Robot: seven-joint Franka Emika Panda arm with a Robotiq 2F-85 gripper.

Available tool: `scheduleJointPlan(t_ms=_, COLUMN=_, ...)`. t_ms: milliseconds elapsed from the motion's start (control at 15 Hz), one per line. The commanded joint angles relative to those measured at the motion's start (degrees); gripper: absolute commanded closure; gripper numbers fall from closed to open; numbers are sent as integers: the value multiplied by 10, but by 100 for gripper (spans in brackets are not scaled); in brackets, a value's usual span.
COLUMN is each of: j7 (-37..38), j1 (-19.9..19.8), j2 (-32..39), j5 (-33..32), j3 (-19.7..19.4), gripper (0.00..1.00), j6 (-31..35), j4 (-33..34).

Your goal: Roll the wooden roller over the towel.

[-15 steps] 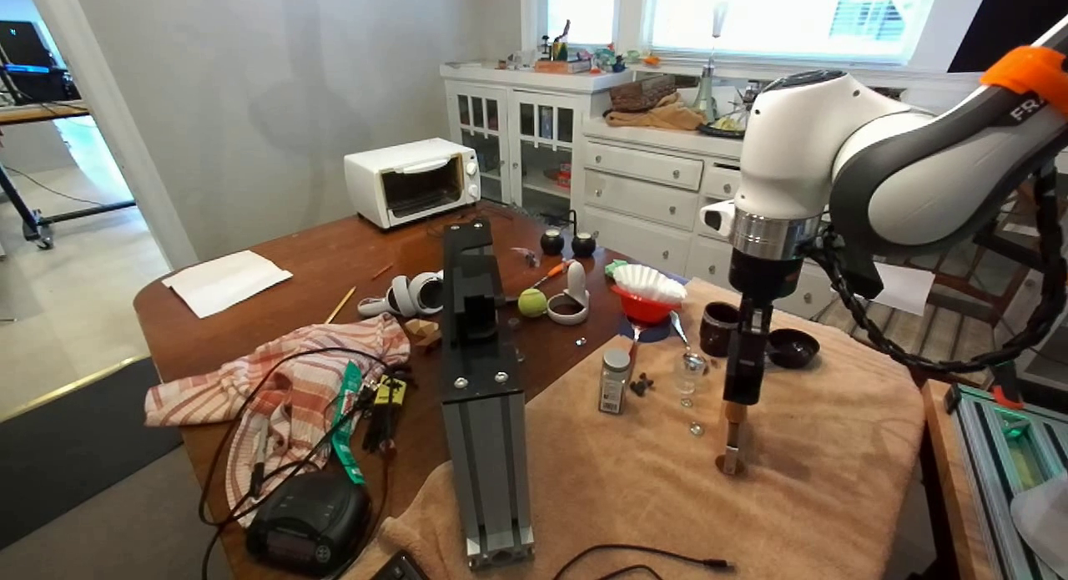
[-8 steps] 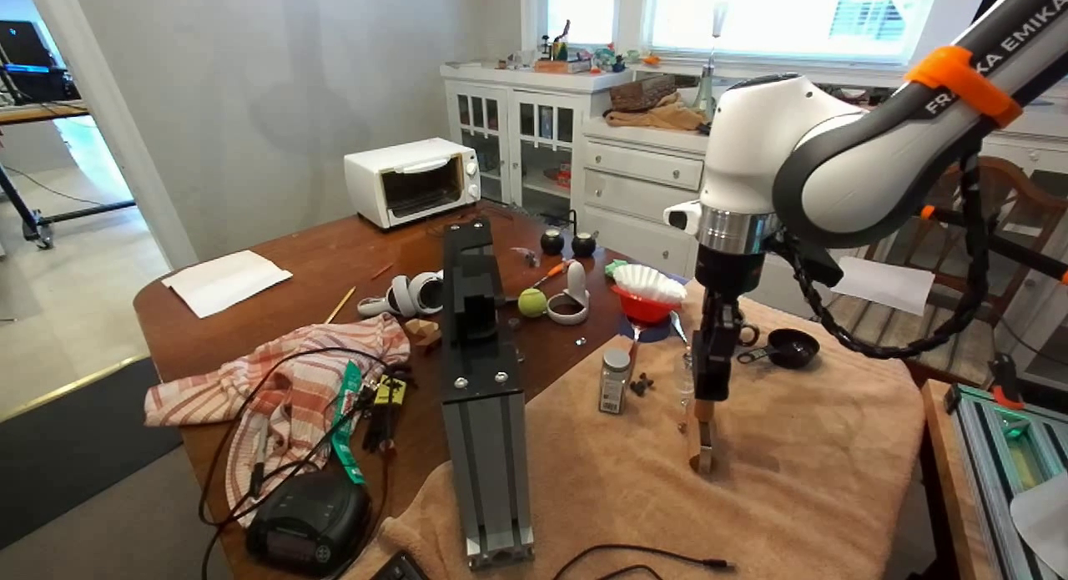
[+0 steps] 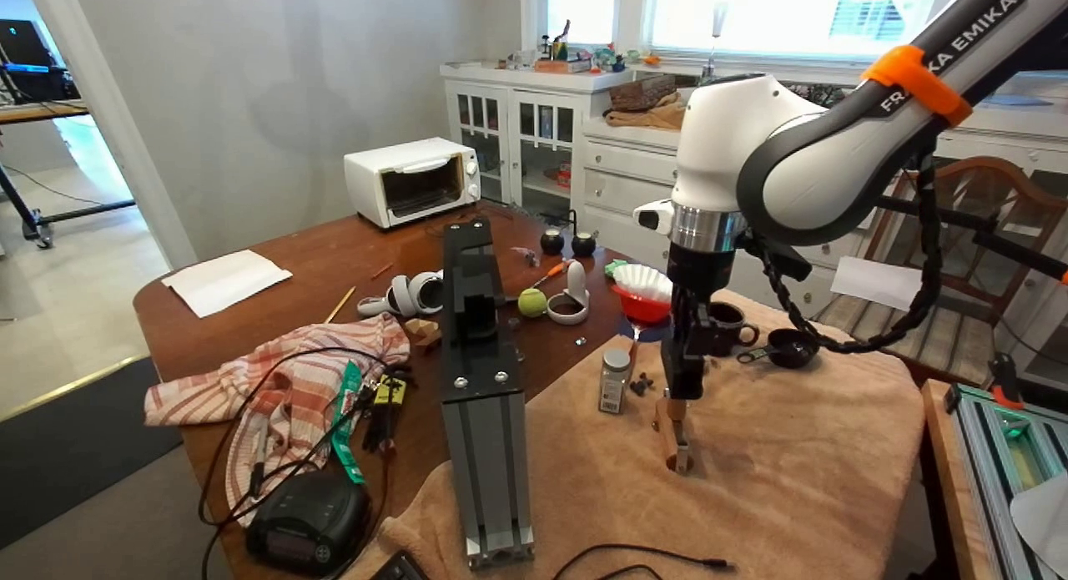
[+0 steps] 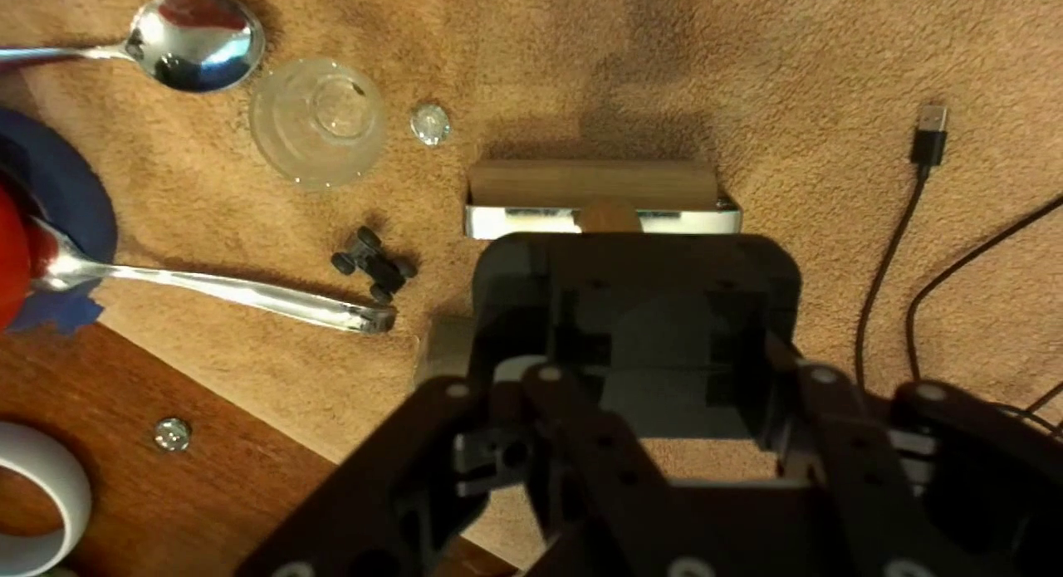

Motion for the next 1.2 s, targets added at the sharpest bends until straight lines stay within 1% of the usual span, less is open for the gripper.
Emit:
scheduleJointPlan(t_ms=0, j7=-30, j1=7, j2=30, j5=19, j3=13, gripper=78, j6=1, j4=23)
scheduleJointPlan(t_ms=267, j7=-44, j1=7, j2=39, j5=17, j3=21, gripper=78, j6=-1, j4=35)
scheduleJointPlan(t_ms=467, j7=-35, j1=3, j2=46, j5=-2, j3=19, gripper=78, j6=-32, j4=46)
scheduleJointPlan(t_ms=800, j7=-24, j1=-11, j2=41, j5=-22, j3=0, gripper=78, j6=-88, j4=38)
scheduleJointPlan(t_ms=1133, j7=17, j1=-25, j2=33, j5=-60, j3=-26, gripper=78, j6=-143, j4=22)
